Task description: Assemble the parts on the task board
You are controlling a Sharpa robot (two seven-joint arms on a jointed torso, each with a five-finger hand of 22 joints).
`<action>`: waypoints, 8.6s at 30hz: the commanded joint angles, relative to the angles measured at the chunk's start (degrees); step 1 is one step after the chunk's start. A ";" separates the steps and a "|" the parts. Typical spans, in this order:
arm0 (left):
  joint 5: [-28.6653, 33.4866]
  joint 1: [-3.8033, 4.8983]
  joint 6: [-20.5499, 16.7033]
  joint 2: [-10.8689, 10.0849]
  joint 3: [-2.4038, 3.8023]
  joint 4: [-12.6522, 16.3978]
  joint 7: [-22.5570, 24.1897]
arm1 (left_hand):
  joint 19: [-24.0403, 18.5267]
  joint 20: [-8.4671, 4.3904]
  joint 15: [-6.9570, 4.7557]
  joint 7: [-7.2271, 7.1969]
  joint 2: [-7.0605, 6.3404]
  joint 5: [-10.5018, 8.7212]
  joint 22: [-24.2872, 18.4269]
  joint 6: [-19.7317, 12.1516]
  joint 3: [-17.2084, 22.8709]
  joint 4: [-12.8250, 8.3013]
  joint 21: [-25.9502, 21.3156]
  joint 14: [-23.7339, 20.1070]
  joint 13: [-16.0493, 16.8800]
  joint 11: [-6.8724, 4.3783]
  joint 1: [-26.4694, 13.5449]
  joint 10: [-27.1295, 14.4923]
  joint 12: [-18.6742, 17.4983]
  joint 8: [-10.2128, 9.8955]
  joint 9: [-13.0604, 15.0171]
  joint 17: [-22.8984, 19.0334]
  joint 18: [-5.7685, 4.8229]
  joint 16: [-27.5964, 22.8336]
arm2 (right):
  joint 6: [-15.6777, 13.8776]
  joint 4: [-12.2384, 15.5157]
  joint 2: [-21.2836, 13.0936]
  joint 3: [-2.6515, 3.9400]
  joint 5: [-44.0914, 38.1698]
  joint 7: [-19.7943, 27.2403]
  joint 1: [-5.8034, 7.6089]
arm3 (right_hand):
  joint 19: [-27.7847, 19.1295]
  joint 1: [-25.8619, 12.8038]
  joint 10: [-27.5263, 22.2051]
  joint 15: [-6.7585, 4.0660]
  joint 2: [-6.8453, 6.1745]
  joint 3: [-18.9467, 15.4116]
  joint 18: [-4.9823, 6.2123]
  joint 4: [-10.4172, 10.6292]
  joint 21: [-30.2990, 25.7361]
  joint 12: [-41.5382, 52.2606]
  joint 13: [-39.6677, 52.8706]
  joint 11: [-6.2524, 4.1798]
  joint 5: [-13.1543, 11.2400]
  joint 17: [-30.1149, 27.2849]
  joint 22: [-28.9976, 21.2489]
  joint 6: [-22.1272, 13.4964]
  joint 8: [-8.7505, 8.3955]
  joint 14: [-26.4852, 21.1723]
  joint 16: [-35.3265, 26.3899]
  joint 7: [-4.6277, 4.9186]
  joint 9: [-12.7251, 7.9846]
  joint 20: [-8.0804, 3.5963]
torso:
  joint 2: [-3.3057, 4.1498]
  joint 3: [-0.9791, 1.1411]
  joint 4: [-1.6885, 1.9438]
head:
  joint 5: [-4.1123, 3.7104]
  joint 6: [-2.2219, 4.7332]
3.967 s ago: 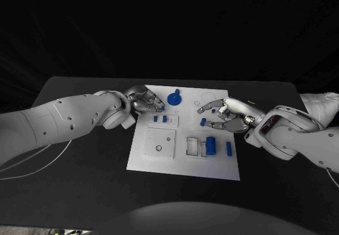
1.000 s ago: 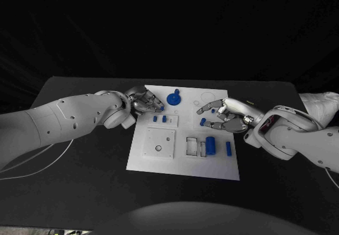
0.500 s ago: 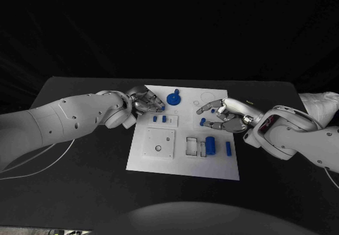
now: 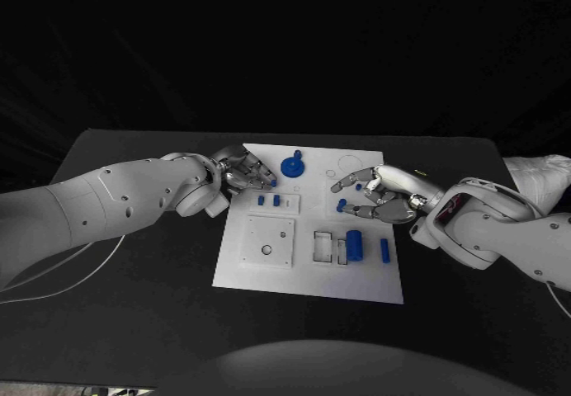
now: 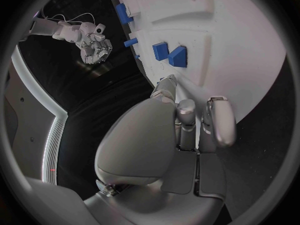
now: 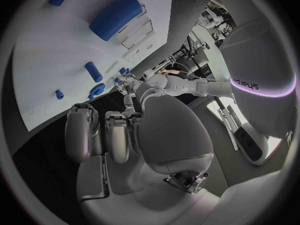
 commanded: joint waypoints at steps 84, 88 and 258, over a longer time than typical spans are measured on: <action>10.10 10.17 -6.76 -14.70 -0.01 16.80 19.86 | -50.66 9.01 6.73 2.72 0.03 -9.26 -18.04 -11.88 -8.11 1.10 -66.45 -42.64 -53.70 4.09 -12.96 -26.84 -52.30 2.47 -6.72 -33.67 4.47 -49.54 | 11.68 -9.04 1.23 0.04 -19.14 -17.80 10.91 | -10.45 3.07 -31.20 3.29 -3.52 1.71 3.61 1.50 -21.90 -64.37 -35.18 5.02 -7.05 1.00 2.46 9.33 -3.74 -2.63 -17.11 3.49 4.19 2.35 | 0.40 -0.76 3.36 | -5.33 0.00; 10.37 9.40 -6.78 -15.05 -0.02 19.36 21.63 | -50.81 9.96 7.08 2.94 -0.13 -8.91 -19.74 -12.63 -8.38 1.18 -68.43 -43.59 -56.43 4.39 -13.56 -28.43 -52.68 1.88 -6.94 -35.38 4.50 -51.21 | 14.37 -9.78 1.80 0.04 -22.00 -18.82 10.92 | -9.29 2.83 -38.80 3.27 -4.94 2.25 3.46 1.09 -20.76 -71.83 -40.16 5.58 -6.33 0.18 3.21 7.41 -5.85 -3.10 -17.71 3.10 4.22 2.80 | 0.79 -0.93 3.97 | -6.27 0.00; 14.65 3.83 -2.63 -14.37 -0.04 19.37 21.27 | -55.88 13.88 10.59 4.49 5.87 -0.41 -34.10 -14.01 -9.93 0.79 -68.95 -46.95 -60.64 6.39 -4.19 -31.35 -53.00 0.98 -6.95 -43.04 5.97 -60.56 | 20.17 -1.69 7.52 0.14 -22.45 -20.31 10.62 | -7.28 -2.35 -35.96 2.42 -3.48 5.40 2.70 -6.10 -16.35 -58.15 -30.64 4.54 11.32 -3.50 7.47 8.93 0.57 -4.58 -13.80 3.40 39.26 1.97 | 0.13 -1.35 4.47 | -2.62 0.00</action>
